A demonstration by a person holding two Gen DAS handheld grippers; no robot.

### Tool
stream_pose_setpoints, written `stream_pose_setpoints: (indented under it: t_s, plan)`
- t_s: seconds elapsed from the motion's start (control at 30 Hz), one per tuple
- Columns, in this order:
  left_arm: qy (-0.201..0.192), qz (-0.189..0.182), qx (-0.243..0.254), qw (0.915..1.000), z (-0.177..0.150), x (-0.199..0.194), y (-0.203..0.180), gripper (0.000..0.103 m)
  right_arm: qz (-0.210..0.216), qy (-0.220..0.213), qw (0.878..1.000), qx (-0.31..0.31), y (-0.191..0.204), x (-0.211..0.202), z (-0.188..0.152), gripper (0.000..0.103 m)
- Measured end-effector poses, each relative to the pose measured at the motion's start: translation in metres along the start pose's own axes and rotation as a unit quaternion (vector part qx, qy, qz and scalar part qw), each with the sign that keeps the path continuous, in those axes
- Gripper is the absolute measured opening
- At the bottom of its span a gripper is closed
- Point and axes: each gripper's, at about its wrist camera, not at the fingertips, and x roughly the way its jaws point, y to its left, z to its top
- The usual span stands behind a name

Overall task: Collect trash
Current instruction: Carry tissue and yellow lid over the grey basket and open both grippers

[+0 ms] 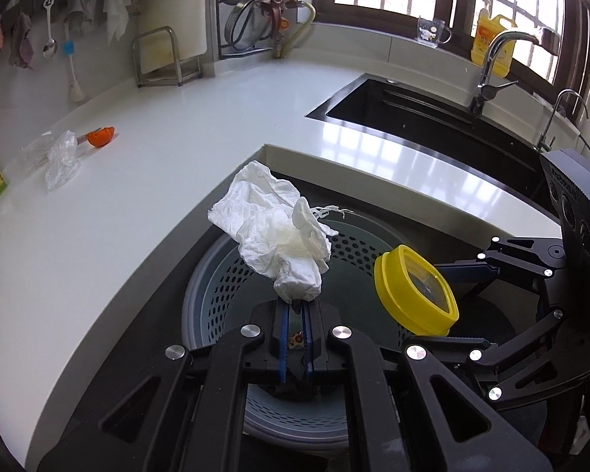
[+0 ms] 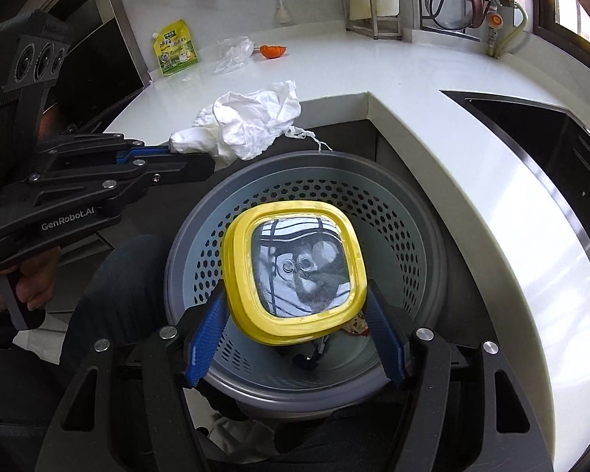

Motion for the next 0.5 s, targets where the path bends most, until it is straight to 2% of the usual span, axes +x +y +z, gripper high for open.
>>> stream_pose_setpoints:
  t_s: [0.23, 0.5]
  plan:
    - [0.023, -0.023, -0.003, 0.9995, -0.004, 0.019, -0.001, 0.007, -0.007, 0.019, 1.0, -0.002, 0.003, 0.01, -0.006, 0.065]
    - [0.043, -0.029, -0.004, 0.9987, -0.008, 0.036, -0.003, 0.007, -0.004, 0.029, 1.0, -0.002, 0.004, 0.02, -0.008, 0.065]
